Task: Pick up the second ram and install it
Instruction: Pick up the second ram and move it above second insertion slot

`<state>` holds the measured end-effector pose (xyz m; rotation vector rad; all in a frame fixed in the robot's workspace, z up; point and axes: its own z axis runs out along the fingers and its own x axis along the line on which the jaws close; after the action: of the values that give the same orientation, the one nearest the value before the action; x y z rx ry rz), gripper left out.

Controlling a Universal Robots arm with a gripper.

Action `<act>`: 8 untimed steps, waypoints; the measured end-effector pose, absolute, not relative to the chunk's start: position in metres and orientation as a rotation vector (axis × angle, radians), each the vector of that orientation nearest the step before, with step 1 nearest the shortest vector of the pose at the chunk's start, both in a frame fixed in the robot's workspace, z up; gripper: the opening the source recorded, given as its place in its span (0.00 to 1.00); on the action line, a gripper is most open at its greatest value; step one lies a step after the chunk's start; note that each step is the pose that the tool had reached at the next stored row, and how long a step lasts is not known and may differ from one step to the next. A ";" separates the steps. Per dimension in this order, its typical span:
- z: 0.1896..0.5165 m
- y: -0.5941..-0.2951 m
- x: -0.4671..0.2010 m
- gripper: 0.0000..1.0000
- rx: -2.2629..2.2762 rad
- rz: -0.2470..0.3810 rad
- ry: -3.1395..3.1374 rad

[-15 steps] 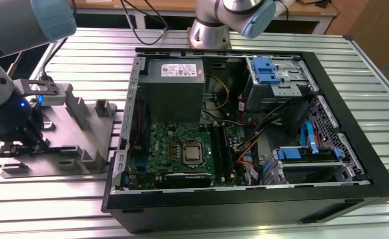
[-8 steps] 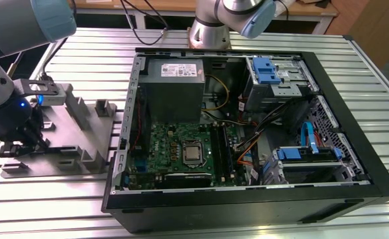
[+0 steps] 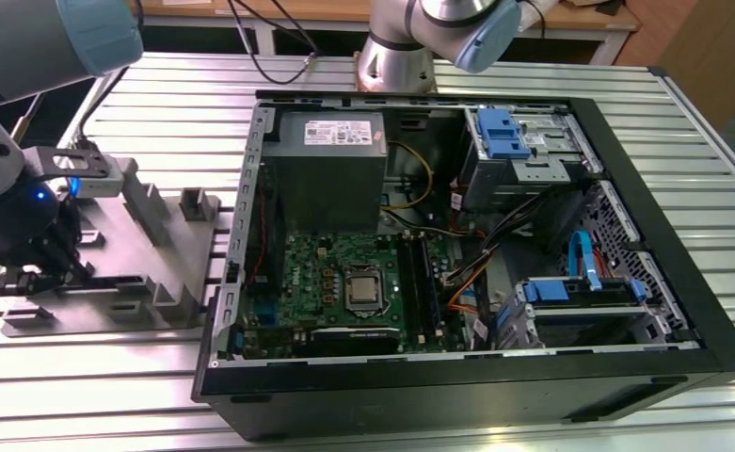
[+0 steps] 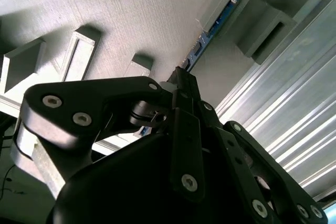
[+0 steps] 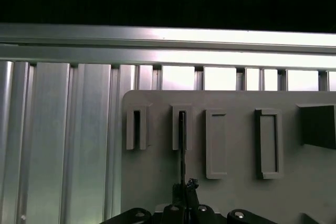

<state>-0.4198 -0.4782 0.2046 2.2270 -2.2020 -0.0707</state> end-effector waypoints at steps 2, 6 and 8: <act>0.205 -0.478 -0.420 0.11 2.227 -0.071 -2.202; 0.209 -0.478 -0.420 0.11 2.227 -0.071 -2.202; 0.209 -0.478 -0.420 0.11 2.227 -0.071 -2.202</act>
<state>-0.4199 -0.4782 0.2091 2.2270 -2.2020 -0.0707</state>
